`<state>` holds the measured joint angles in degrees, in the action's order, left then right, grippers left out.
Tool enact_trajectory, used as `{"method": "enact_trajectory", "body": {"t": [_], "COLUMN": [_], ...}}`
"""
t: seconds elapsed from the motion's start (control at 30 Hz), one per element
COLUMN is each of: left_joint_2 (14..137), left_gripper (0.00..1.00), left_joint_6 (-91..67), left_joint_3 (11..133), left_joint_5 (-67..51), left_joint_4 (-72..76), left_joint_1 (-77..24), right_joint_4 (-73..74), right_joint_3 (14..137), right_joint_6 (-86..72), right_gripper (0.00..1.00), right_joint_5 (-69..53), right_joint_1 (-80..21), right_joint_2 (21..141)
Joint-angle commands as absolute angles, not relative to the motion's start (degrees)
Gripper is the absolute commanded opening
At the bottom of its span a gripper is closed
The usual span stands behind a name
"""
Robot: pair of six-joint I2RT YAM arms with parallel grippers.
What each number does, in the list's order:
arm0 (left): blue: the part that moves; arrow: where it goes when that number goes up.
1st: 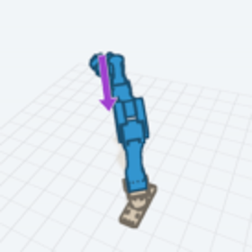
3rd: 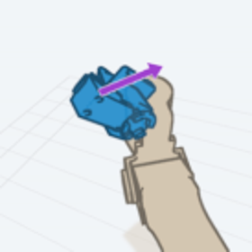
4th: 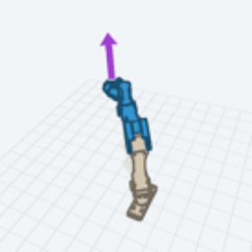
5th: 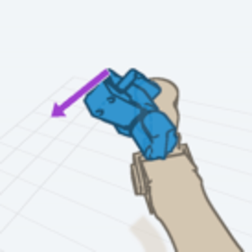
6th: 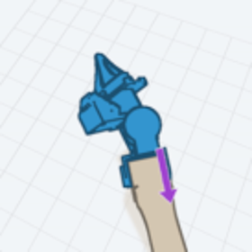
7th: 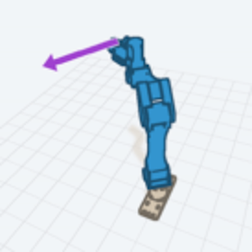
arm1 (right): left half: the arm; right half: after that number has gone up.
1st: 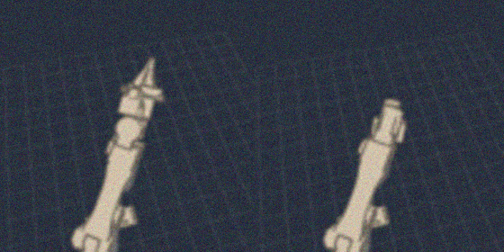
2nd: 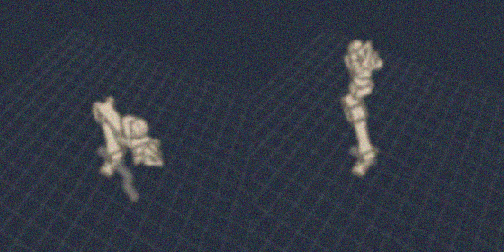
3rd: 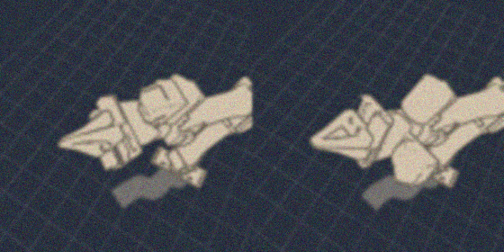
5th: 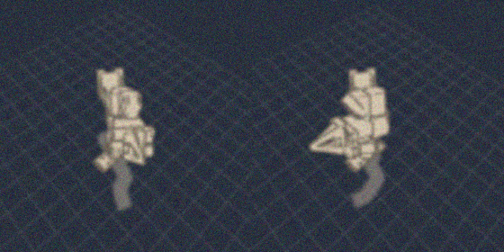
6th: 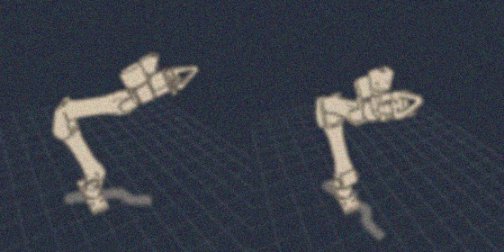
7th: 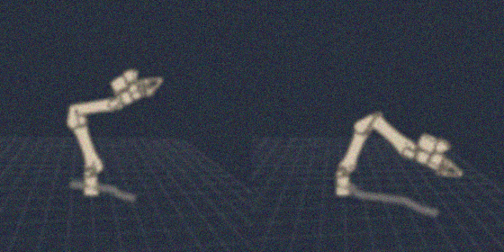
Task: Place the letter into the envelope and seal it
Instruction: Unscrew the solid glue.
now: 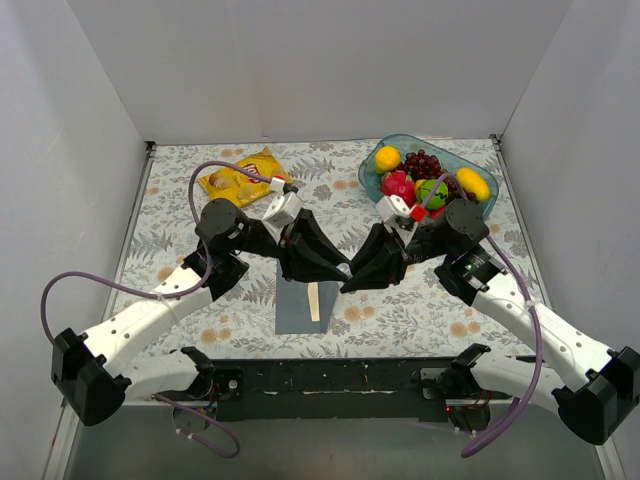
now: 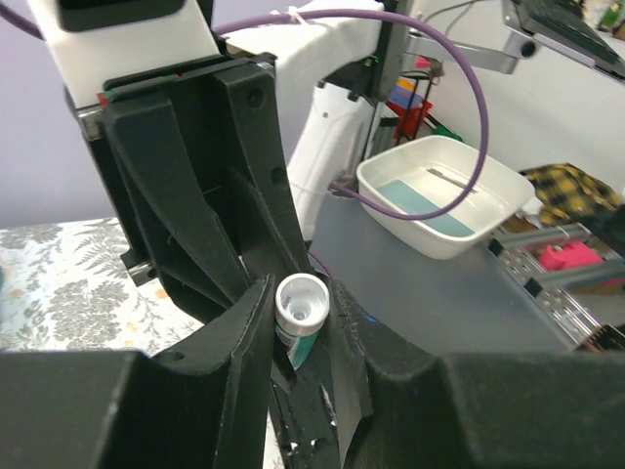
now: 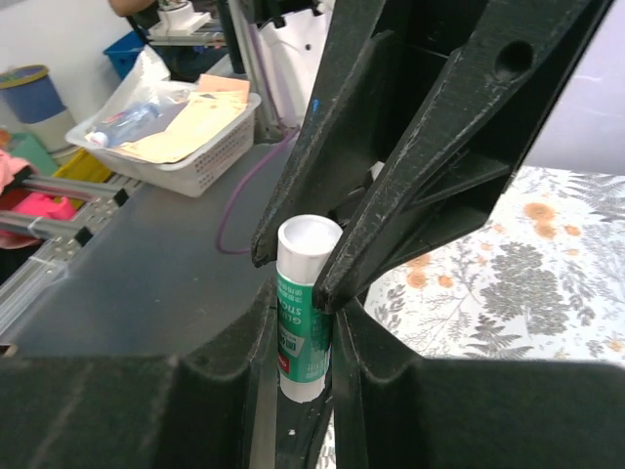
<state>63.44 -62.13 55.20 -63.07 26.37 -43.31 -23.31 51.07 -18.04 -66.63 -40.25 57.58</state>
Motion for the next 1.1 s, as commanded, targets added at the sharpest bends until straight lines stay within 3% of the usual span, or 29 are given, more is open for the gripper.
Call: {"method": "enact_trajectory", "body": {"t": [0.0, 0.1, 0.2, 0.23, 0.33, 0.67, 0.97, 1.07], "left_joint_2": [64.7, 63.8, 62.4, 62.0, 59.9, 55.7, 47.3, 46.3], "left_gripper": [0.04, 0.13, 0.41, 0.56, 0.69, 0.77, 0.81, 0.82], "left_joint_6": [-66.2, -65.7, -63.5, -63.1, -61.4, -59.4, -56.7, -54.7], "left_joint_3": [55.6, 55.5, 55.5, 55.2, 54.6, 53.4, 49.5, 49.0], "left_joint_5": [-72.4, -71.5, -67.5, -65.9, -59.2, -46.9, -25.4, -15.9], "left_joint_4": [27.0, 26.6, 23.9, 22.7, 20.3, 17.6, 16.0, 13.2], "left_joint_1": [-43.9, -43.9, -43.8, -43.8, -43.6, -42.8, -41.6, -41.5], "right_joint_4": [-35.7, -35.6, -35.3, -35.0, -32.2, -23.9, -18.5, -17.3], "right_joint_3": [51.6, 51.5, 51.3, 51.3, 51.4, 51.9, 50.3, 51.0], "right_joint_6": [-20.7, -20.7, -20.7, -20.5, -18.8, -13.2, -11.7, -17.8], "right_gripper": [0.01, 0.01, 0.01, 0.01, 0.01, 0.01, 0.01, 0.01], "right_joint_5": [-71.5, -71.1, -70.2, -69.9, -68.3, -61.0, -42.4, -34.8], "right_joint_1": [-40.9, -40.8, -40.7, -40.8, -40.7, -40.3, -40.3, -39.9], "right_joint_2": [56.9, 56.7, 56.5, 56.4, 56.3, 55.4, 54.7, 54.8]}}
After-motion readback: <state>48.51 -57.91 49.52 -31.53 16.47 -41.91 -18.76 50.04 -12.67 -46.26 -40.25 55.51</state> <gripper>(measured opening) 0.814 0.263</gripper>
